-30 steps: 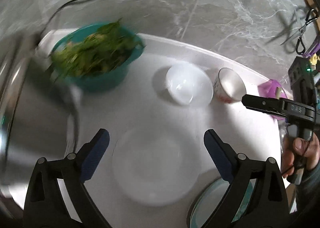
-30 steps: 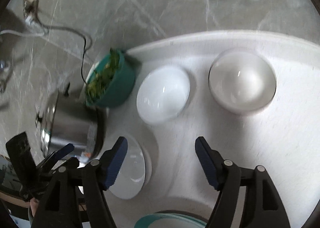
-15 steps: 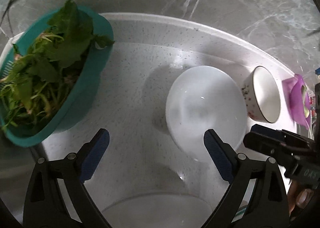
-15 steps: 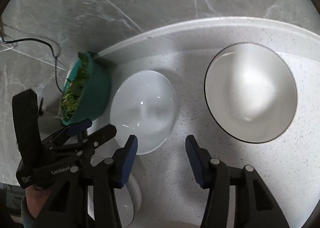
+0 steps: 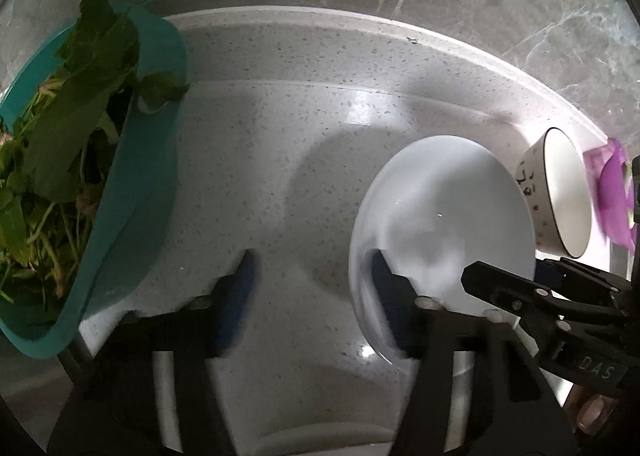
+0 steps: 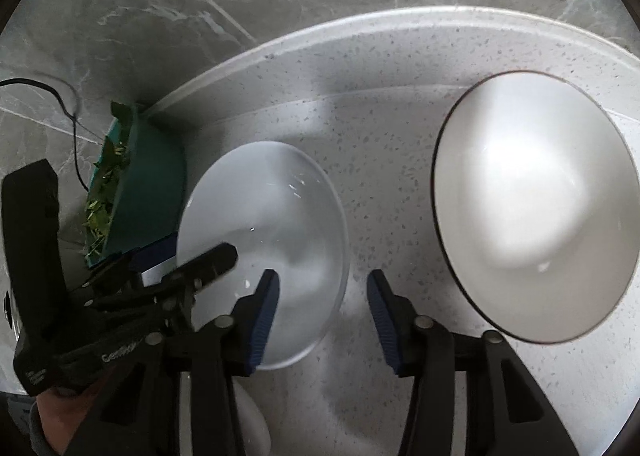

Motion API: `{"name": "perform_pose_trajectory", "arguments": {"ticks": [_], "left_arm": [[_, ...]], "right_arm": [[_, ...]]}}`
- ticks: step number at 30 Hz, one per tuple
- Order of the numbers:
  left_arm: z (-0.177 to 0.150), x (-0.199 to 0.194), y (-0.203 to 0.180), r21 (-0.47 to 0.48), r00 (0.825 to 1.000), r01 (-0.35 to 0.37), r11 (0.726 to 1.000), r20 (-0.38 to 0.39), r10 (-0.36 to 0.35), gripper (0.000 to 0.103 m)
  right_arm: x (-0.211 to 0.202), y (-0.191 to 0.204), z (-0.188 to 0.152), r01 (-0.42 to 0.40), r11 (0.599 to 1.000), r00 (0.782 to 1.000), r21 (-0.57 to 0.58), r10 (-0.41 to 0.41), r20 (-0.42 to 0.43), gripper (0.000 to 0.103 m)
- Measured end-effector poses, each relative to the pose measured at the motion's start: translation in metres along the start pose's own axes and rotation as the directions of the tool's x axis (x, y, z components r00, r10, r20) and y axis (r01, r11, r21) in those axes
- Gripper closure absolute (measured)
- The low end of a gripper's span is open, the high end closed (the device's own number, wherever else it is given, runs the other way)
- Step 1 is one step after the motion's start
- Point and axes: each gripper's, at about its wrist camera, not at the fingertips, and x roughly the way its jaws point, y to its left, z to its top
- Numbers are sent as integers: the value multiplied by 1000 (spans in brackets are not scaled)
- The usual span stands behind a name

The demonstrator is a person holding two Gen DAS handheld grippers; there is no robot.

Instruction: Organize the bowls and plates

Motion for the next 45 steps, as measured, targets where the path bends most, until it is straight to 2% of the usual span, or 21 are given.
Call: {"name": "perform_pose_trajectory", "arguments": {"ticks": [2,4,6,8,9,16,24,35,41,45], "left_arm": [[3,1,-3,20,1000,2,1000,2,-2,66],[5,2,-7,37,1000,2,999,2,-2,74],[6,4,-11,52,1000,5,999,-7,-5,78],[5,8,-14,58,1000,22,998,-17,-21,81],[4,9,-17,62,999,28,998,-18,-27,86],[3,7,-19,63,999,33,997,-14,-32,87],[-8,-38,-25,71,999,11,997,47,-15,87],[-65,-135,-17,33,988,-37,999,148,32,87],[-116,-163,-5,-3,986,-54,999,158,54,87],[-157,-163,-3,-34,989,-59,998,135,63,87]], "right_arm": [[2,0,1,2,1000,1000,-4,-2,4,68],[5,0,1,-3,1000,1000,-9,3,3,81],[9,3,3,6,1000,1000,-14,-6,6,85],[9,1,4,0,1000,1000,-18,0,10,85],[8,1,5,0,1000,1000,-22,0,11,86],[5,1,4,-4,999,1000,-35,5,23,86],[-16,13,4,-12,997,999,-77,16,52,86],[-66,56,-16,-83,977,992,-195,99,79,87],[-77,87,-39,-110,955,990,-274,129,51,87],[-70,102,-61,-117,941,992,-319,125,6,87]]}}
